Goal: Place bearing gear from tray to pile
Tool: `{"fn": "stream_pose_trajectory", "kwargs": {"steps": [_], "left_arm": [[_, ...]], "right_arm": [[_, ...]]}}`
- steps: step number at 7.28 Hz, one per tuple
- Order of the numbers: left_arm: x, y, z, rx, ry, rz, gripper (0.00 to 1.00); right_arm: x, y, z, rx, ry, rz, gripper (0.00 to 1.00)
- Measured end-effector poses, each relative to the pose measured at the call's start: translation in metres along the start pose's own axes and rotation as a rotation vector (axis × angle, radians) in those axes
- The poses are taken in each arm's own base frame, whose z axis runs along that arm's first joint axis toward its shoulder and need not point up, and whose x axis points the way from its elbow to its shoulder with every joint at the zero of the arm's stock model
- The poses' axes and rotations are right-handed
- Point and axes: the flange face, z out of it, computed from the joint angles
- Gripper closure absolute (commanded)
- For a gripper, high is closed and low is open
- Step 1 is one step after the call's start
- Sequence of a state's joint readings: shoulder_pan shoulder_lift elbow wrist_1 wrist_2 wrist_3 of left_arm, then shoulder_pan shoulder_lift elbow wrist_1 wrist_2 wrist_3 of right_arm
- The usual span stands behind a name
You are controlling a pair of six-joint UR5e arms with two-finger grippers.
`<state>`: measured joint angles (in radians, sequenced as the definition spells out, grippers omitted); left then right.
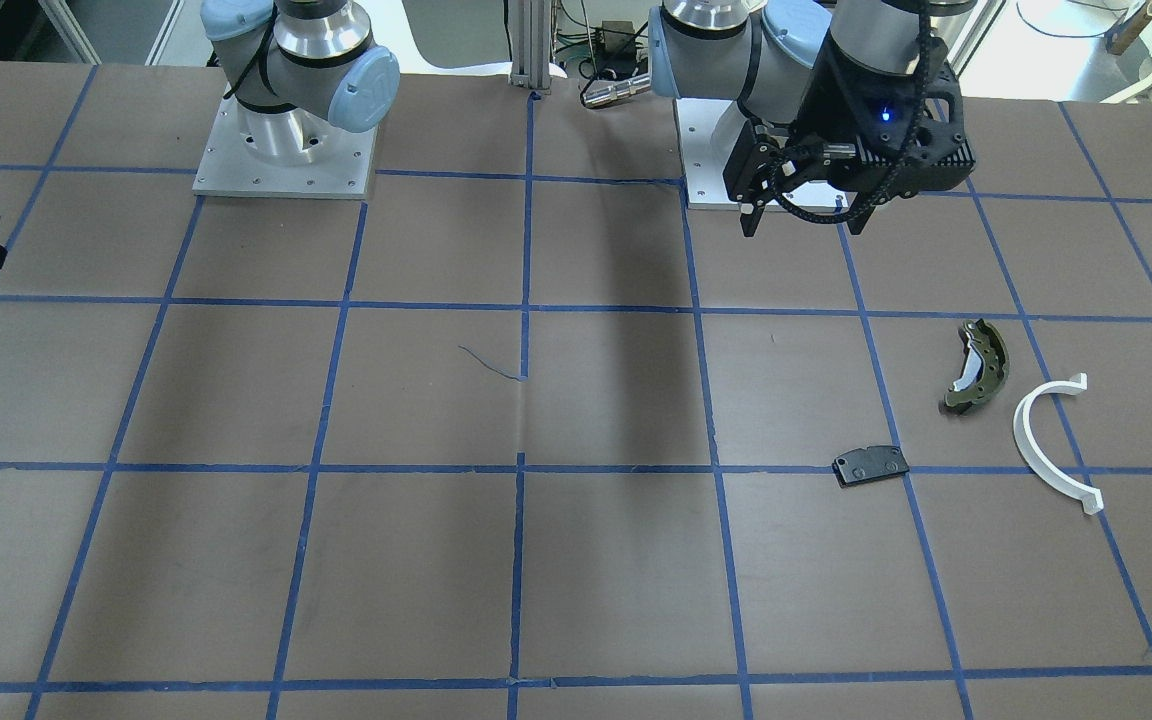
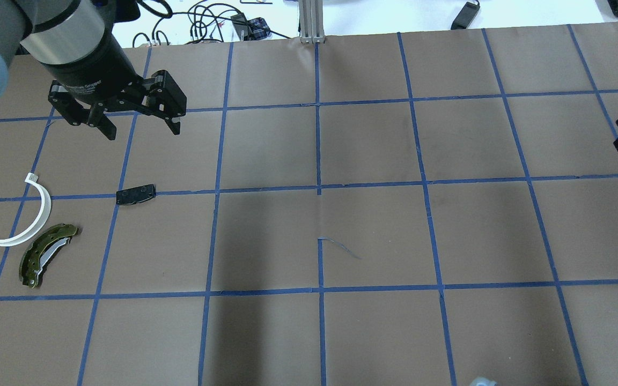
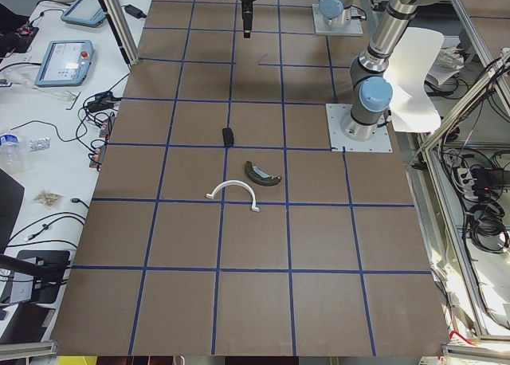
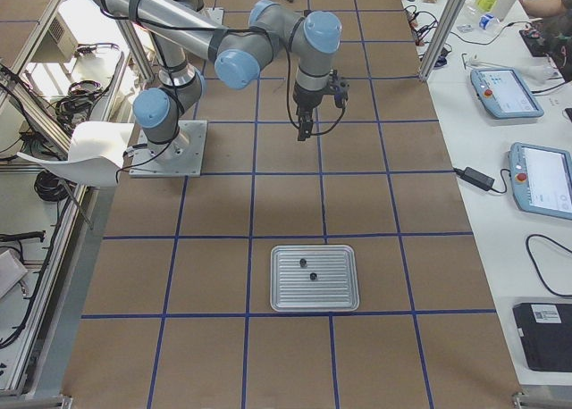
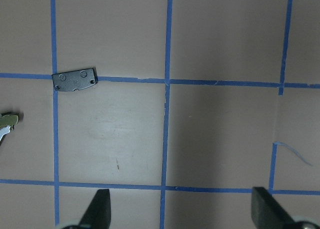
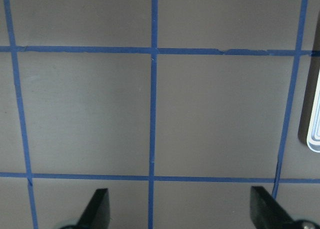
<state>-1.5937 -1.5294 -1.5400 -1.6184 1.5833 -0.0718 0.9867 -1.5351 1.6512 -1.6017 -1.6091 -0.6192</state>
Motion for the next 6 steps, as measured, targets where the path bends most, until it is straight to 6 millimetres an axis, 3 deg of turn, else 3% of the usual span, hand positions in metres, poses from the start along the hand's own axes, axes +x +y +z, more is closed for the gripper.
{"fn": "stream_pose_trajectory", "kwargs": {"steps": [3, 6], "left_arm": [[0.0, 0.001, -0.004, 0.007, 0.003, 0.002, 0.0], [0.0, 0.002, -0.004, 0.008, 0.003, 0.003, 0.0]], "right_arm": [[0.099, -0.015, 0.047, 0.041, 0.035, -0.142, 0.0], [0.175, -0.035, 0.1, 0.098, 0.131, -0.274, 0.0]]}}
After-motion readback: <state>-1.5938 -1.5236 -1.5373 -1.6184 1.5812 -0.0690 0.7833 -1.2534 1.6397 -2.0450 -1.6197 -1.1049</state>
